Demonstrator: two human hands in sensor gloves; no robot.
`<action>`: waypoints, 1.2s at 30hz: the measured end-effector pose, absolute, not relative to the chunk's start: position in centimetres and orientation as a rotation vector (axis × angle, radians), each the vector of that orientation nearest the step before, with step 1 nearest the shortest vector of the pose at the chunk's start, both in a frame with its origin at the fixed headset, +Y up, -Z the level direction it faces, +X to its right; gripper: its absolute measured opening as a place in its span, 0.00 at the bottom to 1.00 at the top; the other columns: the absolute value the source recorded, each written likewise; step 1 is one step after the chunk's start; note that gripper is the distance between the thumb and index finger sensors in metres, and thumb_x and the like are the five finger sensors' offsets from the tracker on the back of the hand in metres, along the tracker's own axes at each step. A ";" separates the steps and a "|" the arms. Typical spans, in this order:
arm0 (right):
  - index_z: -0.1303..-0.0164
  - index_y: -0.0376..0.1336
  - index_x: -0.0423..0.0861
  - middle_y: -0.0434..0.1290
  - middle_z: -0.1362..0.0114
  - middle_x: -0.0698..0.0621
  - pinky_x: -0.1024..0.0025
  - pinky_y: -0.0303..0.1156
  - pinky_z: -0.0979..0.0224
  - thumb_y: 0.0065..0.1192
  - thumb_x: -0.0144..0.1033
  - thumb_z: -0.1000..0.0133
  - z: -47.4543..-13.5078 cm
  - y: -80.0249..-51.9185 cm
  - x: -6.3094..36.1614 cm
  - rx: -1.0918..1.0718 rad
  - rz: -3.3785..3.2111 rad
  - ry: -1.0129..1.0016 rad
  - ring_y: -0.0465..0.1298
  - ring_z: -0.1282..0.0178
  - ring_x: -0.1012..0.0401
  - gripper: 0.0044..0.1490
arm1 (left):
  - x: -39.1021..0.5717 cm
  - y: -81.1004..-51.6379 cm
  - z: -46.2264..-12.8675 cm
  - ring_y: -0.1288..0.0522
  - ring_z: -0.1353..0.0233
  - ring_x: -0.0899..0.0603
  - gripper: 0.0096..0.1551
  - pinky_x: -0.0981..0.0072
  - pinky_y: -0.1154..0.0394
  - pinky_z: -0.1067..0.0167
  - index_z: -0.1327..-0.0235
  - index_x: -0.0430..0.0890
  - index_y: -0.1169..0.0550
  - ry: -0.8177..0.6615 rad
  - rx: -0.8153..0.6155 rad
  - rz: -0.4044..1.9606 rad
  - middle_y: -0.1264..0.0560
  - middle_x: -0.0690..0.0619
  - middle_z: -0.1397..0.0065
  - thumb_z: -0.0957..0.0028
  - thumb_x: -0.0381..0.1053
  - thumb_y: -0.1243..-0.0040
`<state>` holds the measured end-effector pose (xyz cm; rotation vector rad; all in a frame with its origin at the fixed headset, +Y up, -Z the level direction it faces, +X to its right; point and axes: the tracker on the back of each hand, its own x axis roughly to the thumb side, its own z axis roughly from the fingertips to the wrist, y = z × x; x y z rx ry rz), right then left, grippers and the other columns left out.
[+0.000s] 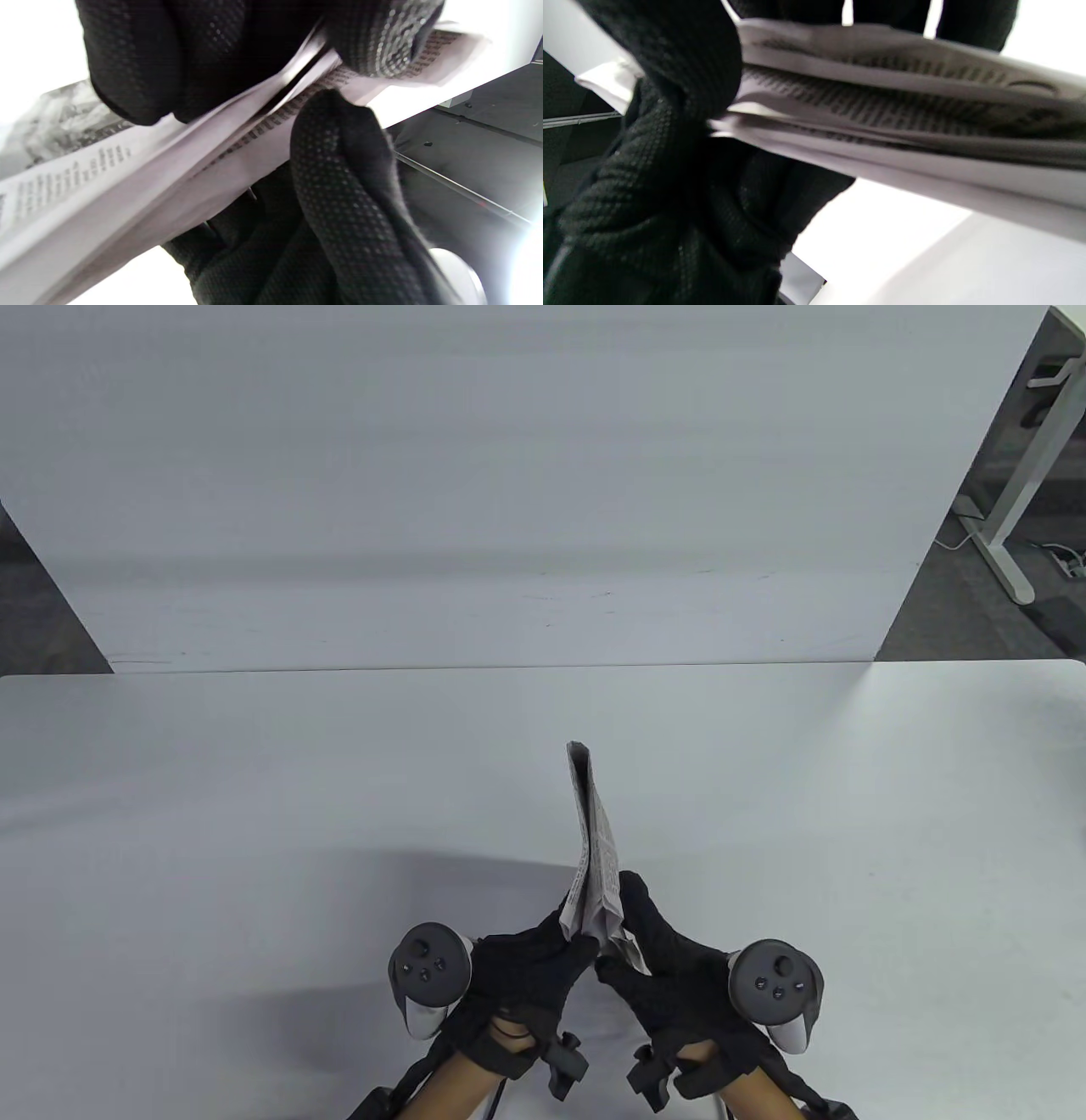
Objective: Unfold folded newspaper and lay flat
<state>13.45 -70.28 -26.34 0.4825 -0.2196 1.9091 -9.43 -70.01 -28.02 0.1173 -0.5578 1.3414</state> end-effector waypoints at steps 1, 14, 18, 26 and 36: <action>0.23 0.52 0.48 0.64 0.18 0.40 0.30 0.64 0.31 0.78 0.47 0.55 -26.4 -70.3 13.5 0.498 1.903 -0.209 0.72 0.26 0.33 0.54 | -9.4 -70.1 -28.1 0.21 0.35 0.28 0.34 0.44 0.16 0.47 0.33 0.38 0.29 -0.578 0.110 1.354 0.28 0.31 0.32 0.51 0.52 0.40; 0.33 0.68 0.48 0.78 0.29 0.43 0.37 0.71 0.33 0.68 0.36 0.49 -26.4 -69.9 15.1 0.303 1.885 -0.375 0.82 0.36 0.39 0.31 | -11.0 -69.2 -28.9 0.16 0.39 0.30 0.28 0.44 0.16 0.51 0.37 0.41 0.21 -0.543 0.097 1.335 0.21 0.34 0.35 0.49 0.49 0.40; 0.35 0.70 0.50 0.82 0.33 0.43 0.41 0.74 0.35 0.68 0.37 0.49 -26.9 -69.3 18.2 0.148 1.933 -0.481 0.85 0.41 0.41 0.29 | -15.4 -68.1 -29.7 0.11 0.44 0.33 0.24 0.47 0.15 0.54 0.42 0.45 0.17 -0.360 0.269 1.168 0.15 0.38 0.40 0.51 0.48 0.36; 0.44 0.77 0.46 0.89 0.47 0.42 0.45 0.79 0.42 0.73 0.31 0.53 -28.8 -69.3 24.2 0.030 1.853 -0.433 0.90 0.57 0.45 0.25 | -22.3 -68.3 -31.9 0.05 0.69 0.42 0.21 0.58 0.13 0.69 0.50 0.45 0.12 -0.181 0.313 1.104 0.08 0.44 0.57 0.55 0.47 0.32; 0.45 0.77 0.46 0.89 0.47 0.41 0.44 0.78 0.43 0.72 0.30 0.53 -27.6 -68.8 22.9 0.060 1.903 -0.508 0.89 0.58 0.44 0.25 | -24.6 -69.2 -31.2 0.14 0.45 0.29 0.32 0.43 0.22 0.49 0.34 0.44 0.24 -0.013 0.431 1.130 0.19 0.38 0.37 0.53 0.51 0.30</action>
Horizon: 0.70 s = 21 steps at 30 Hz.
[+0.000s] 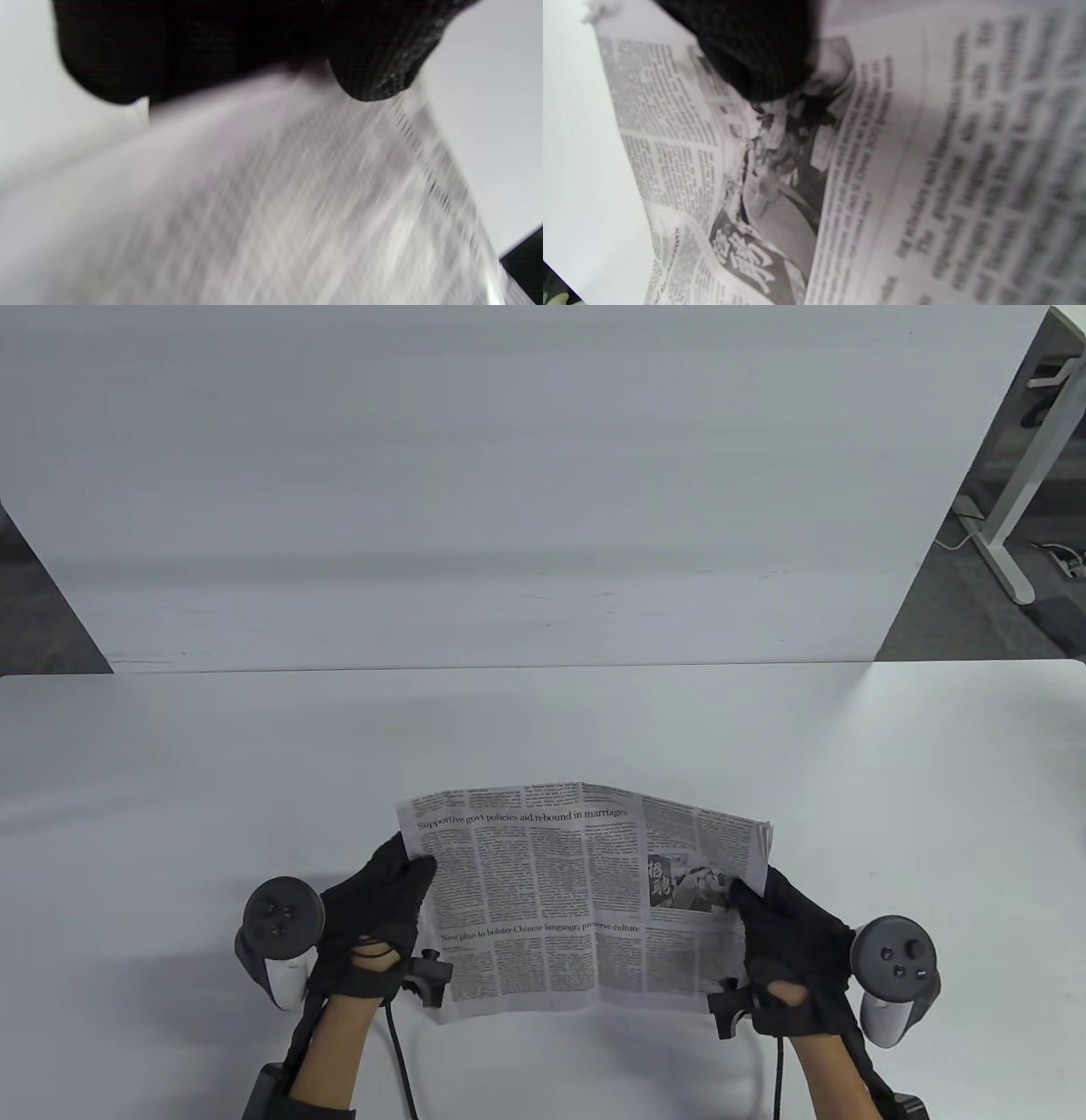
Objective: Unfold folded newspaper and lay flat
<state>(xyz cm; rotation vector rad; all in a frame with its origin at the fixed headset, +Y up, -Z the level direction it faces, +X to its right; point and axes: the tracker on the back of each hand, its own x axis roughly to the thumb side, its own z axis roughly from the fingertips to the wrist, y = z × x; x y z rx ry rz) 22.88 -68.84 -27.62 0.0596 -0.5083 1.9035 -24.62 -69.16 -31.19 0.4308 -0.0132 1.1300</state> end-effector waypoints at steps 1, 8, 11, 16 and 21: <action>0.45 0.77 0.46 0.89 0.47 0.41 0.44 0.78 0.43 0.72 0.30 0.53 -27.4 -68.7 22.6 0.071 1.921 -0.521 0.89 0.58 0.44 0.25 | -24.8 -68.6 -30.7 0.20 0.37 0.26 0.36 0.39 0.26 0.43 0.31 0.45 0.27 0.001 0.505 1.077 0.24 0.38 0.31 0.53 0.50 0.30; 0.45 0.77 0.47 0.88 0.46 0.42 0.44 0.77 0.42 0.72 0.30 0.53 -26.2 -67.7 19.1 0.235 2.026 -0.546 0.89 0.57 0.44 0.24 | -19.9 -63.4 -27.5 0.46 0.17 0.28 0.43 0.34 0.48 0.24 0.23 0.50 0.37 -0.341 0.699 0.574 0.43 0.42 0.16 0.51 0.57 0.34; 0.45 0.78 0.48 0.88 0.46 0.42 0.44 0.77 0.41 0.72 0.30 0.53 -25.6 -67.4 17.8 0.325 2.051 -0.545 0.89 0.57 0.44 0.24 | -17.8 -63.1 -27.0 0.44 0.16 0.28 0.43 0.32 0.49 0.23 0.23 0.50 0.37 -0.419 0.658 0.482 0.42 0.43 0.16 0.51 0.58 0.34; 0.45 0.78 0.49 0.88 0.45 0.43 0.43 0.77 0.40 0.72 0.30 0.52 -25.3 -67.1 16.8 0.414 2.035 -0.493 0.88 0.55 0.43 0.24 | -17.0 -63.3 -26.6 0.21 0.32 0.28 0.30 0.33 0.33 0.32 0.35 0.50 0.22 -0.442 0.694 0.432 0.21 0.43 0.30 0.52 0.55 0.33; 0.35 0.71 0.46 0.83 0.36 0.41 0.36 0.70 0.35 0.73 0.32 0.52 -26.0 -67.2 17.2 0.368 2.072 -0.461 0.84 0.45 0.38 0.32 | -17.4 -63.2 -26.9 0.09 0.55 0.37 0.20 0.42 0.21 0.46 0.50 0.49 0.12 -0.432 0.701 0.469 0.09 0.45 0.53 0.54 0.51 0.31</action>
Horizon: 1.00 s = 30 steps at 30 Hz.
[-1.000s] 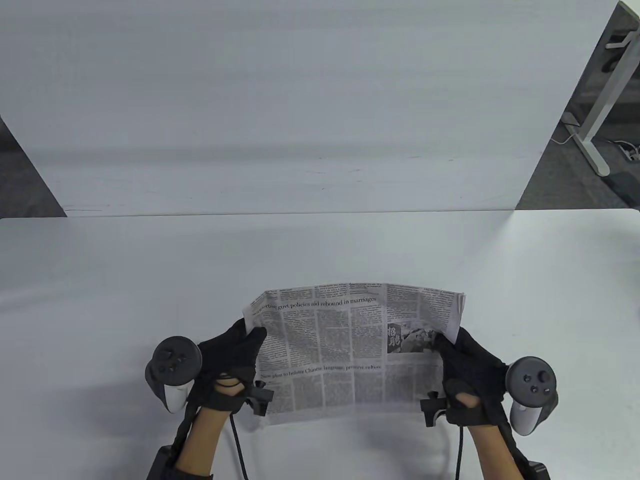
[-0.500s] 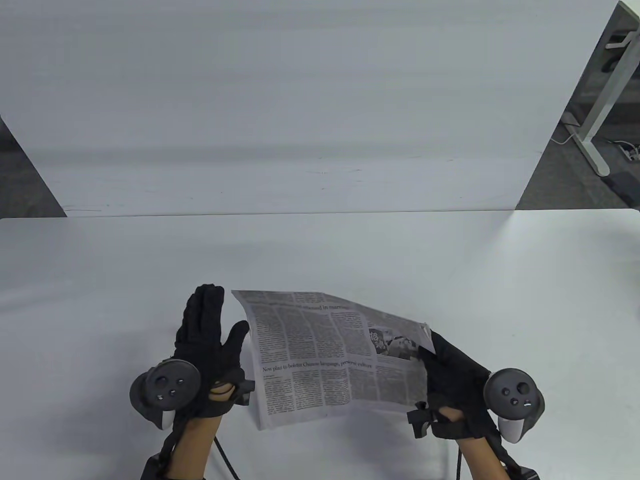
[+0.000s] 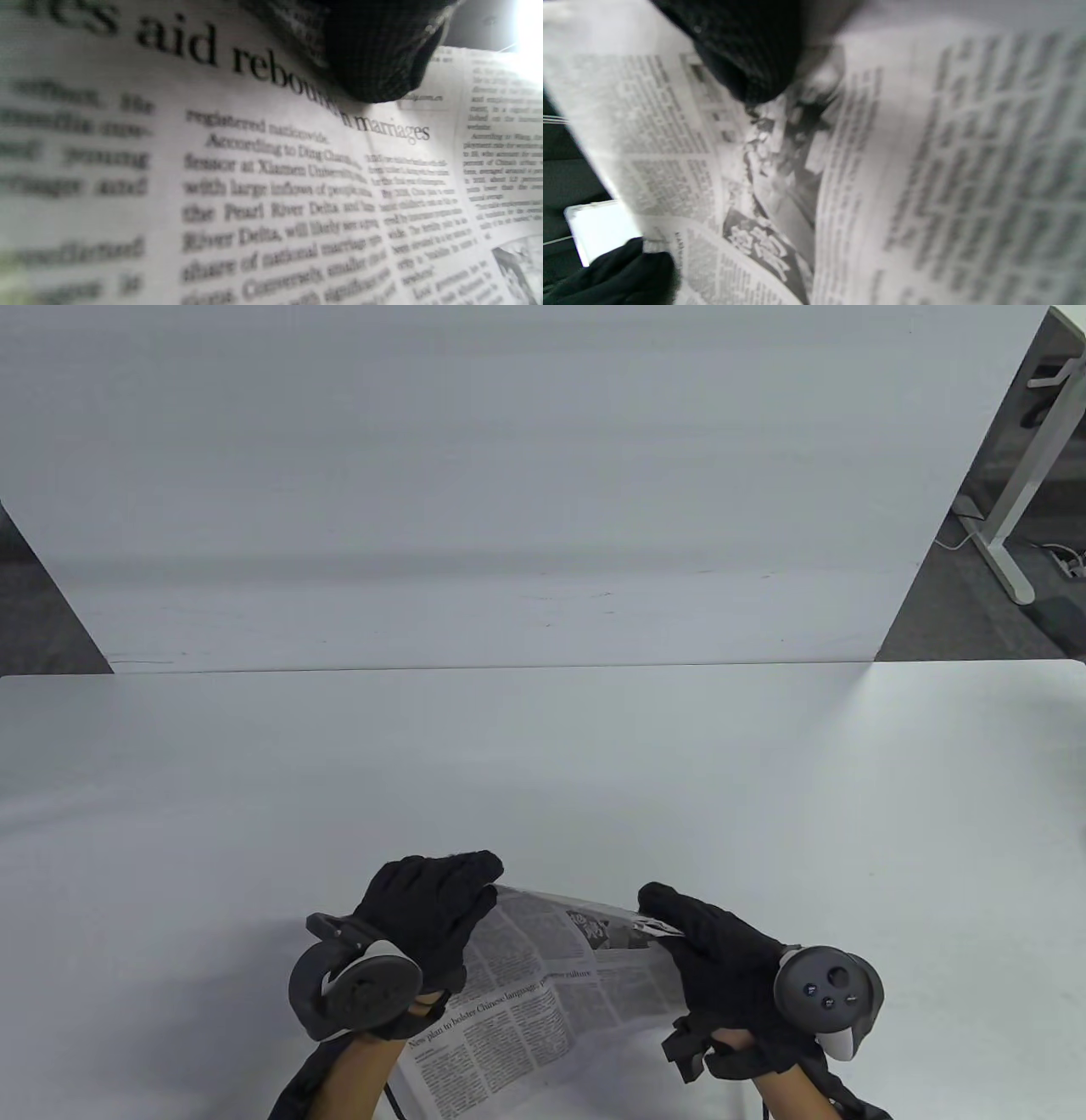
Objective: Unfold folded newspaper and lay flat
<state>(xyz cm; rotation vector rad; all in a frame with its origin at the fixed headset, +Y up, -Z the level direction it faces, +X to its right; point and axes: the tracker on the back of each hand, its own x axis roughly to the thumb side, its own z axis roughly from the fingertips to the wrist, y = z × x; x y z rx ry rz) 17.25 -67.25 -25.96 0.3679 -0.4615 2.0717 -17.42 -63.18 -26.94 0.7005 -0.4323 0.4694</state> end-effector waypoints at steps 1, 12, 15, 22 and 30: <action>0.31 0.68 0.46 0.80 0.32 0.40 0.33 0.67 0.32 0.74 0.33 0.52 -26.2 -67.2 17.7 0.333 2.117 -0.476 0.81 0.40 0.36 0.36 | -17.7 -63.3 -27.1 0.09 0.58 0.38 0.20 0.43 0.20 0.48 0.50 0.49 0.12 -0.412 0.698 0.467 0.09 0.46 0.55 0.54 0.51 0.31; 0.19 0.44 0.43 0.44 0.13 0.35 0.22 0.54 0.31 0.77 0.59 0.57 -28.2 -69.7 23.9 0.003 2.041 -0.416 0.56 0.21 0.27 0.67 | -22.1 -65.8 -28.9 0.07 0.70 0.44 0.19 0.48 0.16 0.58 0.52 0.48 0.12 -0.129 0.631 0.897 0.08 0.48 0.61 0.54 0.51 0.32; 0.19 0.42 0.43 0.42 0.13 0.34 0.22 0.55 0.31 0.78 0.61 0.57 -29.0 -71.0 23.5 0.056 1.883 -0.261 0.56 0.21 0.26 0.69 | -22.5 -66.6 -29.3 0.07 0.71 0.44 0.19 0.49 0.15 0.59 0.52 0.48 0.12 -0.066 0.574 1.019 0.08 0.48 0.62 0.54 0.51 0.31; 0.19 0.44 0.42 0.45 0.14 0.33 0.25 0.60 0.32 0.77 0.59 0.55 -29.2 -72.8 20.0 0.201 1.700 0.039 0.60 0.21 0.27 0.66 | -22.2 -69.0 -29.7 0.06 0.72 0.46 0.19 0.51 0.14 0.61 0.52 0.47 0.12 0.087 0.437 1.219 0.07 0.48 0.63 0.54 0.51 0.32; 0.29 0.66 0.50 0.72 0.26 0.33 0.43 0.79 0.41 0.68 0.38 0.47 -30.0 -75.2 18.3 0.167 1.453 0.218 0.82 0.38 0.36 0.32 | -21.6 -71.4 -30.5 0.05 0.72 0.45 0.20 0.51 0.14 0.62 0.52 0.46 0.12 0.163 0.270 1.342 0.07 0.48 0.63 0.54 0.51 0.32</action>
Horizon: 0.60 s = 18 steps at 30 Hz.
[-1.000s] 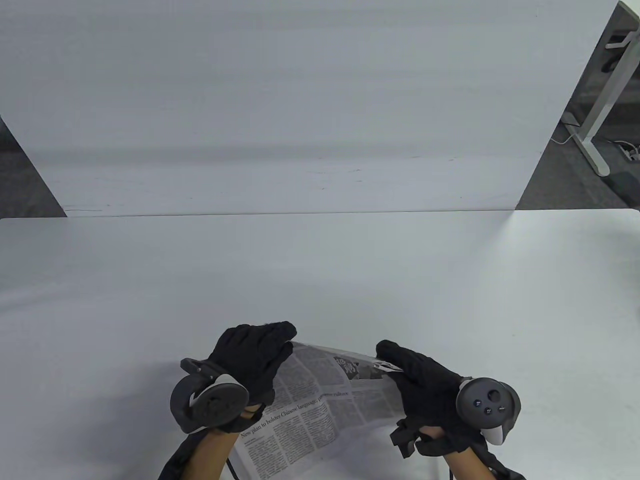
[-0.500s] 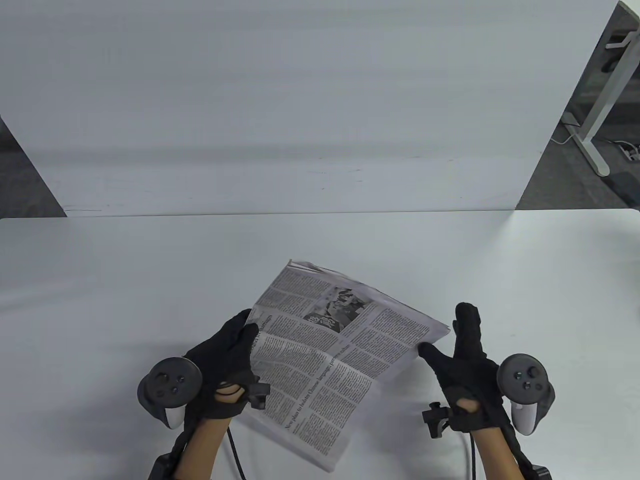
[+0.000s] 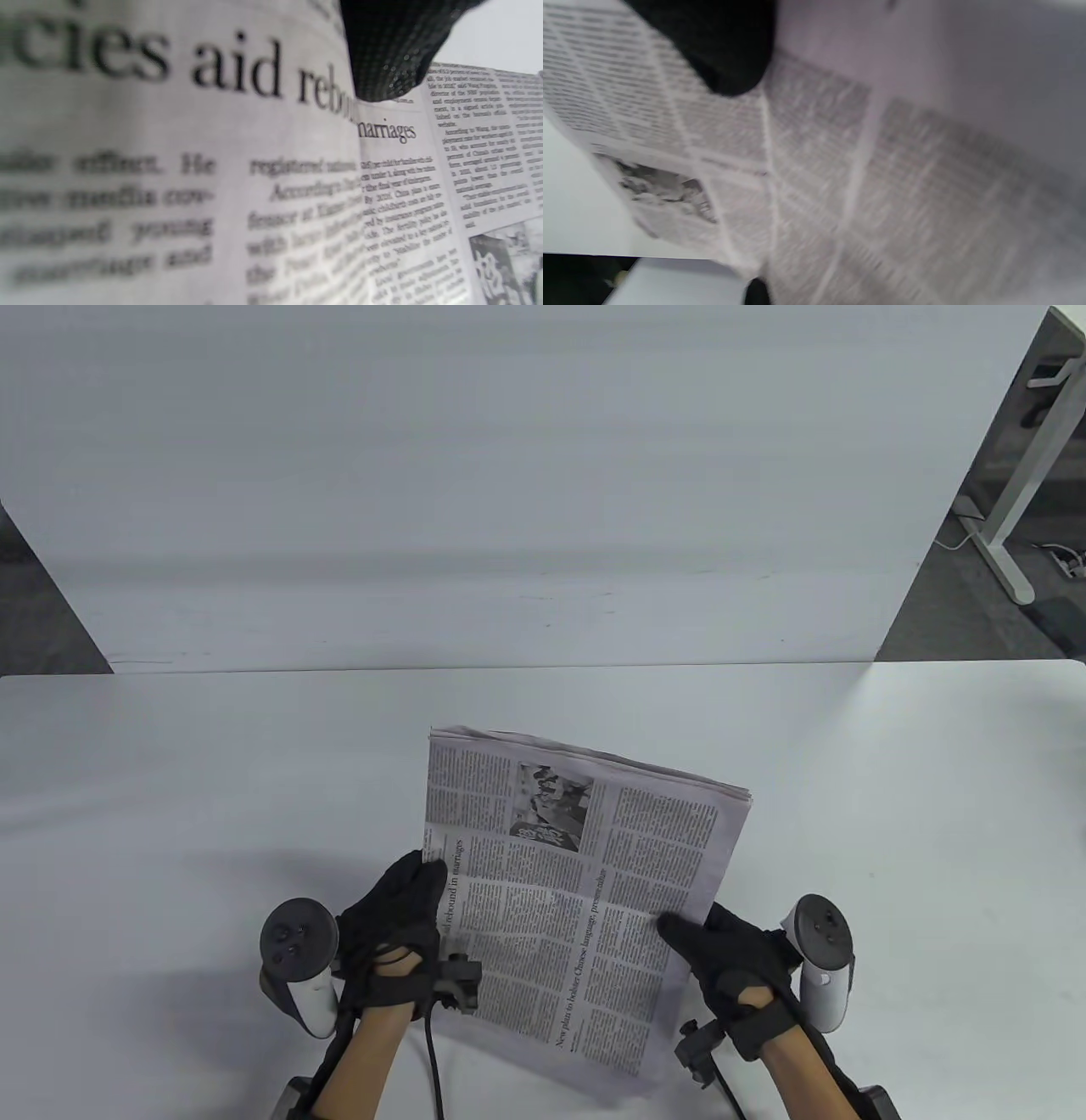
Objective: Unfold folded newspaper and lay flat
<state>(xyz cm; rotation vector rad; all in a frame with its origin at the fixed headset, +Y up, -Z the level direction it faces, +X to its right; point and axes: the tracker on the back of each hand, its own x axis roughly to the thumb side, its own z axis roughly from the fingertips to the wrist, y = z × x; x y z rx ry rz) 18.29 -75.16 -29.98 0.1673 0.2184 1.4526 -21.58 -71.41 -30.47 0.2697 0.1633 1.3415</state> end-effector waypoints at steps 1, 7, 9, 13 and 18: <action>0.31 0.68 0.48 0.74 0.28 0.32 0.44 0.80 0.44 0.67 0.36 0.47 -30.1 -75.4 18.2 0.162 1.416 0.252 0.83 0.41 0.37 0.31 | -21.5 -71.5 -30.6 0.06 0.71 0.45 0.20 0.51 0.14 0.61 0.52 0.46 0.12 0.166 0.260 1.337 0.07 0.48 0.62 0.53 0.51 0.32; 0.32 0.68 0.43 0.77 0.32 0.33 0.48 0.84 0.49 0.64 0.34 0.45 -30.0 -75.9 18.7 0.063 1.326 0.306 0.86 0.46 0.38 0.29 | -20.7 -70.6 -30.8 0.20 0.35 0.28 0.40 0.36 0.30 0.37 0.27 0.48 0.31 -0.046 0.309 1.113 0.26 0.39 0.28 0.53 0.56 0.31; 0.32 0.67 0.43 0.77 0.32 0.33 0.48 0.84 0.49 0.63 0.34 0.45 -29.9 -76.1 19.3 0.018 1.297 0.305 0.86 0.46 0.38 0.29 | -20.0 -70.1 -30.6 0.35 0.23 0.24 0.47 0.32 0.38 0.31 0.22 0.52 0.40 -0.126 0.328 1.023 0.40 0.40 0.18 0.53 0.58 0.31; 0.31 0.67 0.44 0.76 0.31 0.33 0.48 0.84 0.48 0.62 0.34 0.44 -29.9 -76.3 20.5 -0.085 1.246 0.284 0.85 0.45 0.38 0.29 | -16.9 -69.3 -30.2 0.46 0.18 0.22 0.46 0.29 0.44 0.27 0.21 0.55 0.39 -0.427 0.278 0.811 0.46 0.41 0.15 0.52 0.60 0.31; 0.30 0.65 0.43 0.75 0.30 0.33 0.48 0.84 0.47 0.61 0.34 0.43 -29.6 -76.9 21.5 -0.192 1.179 0.289 0.85 0.44 0.38 0.29 | -11.0 -70.0 -28.6 0.54 0.16 0.24 0.49 0.28 0.49 0.25 0.21 0.59 0.38 -0.739 0.067 0.532 0.52 0.42 0.13 0.55 0.65 0.30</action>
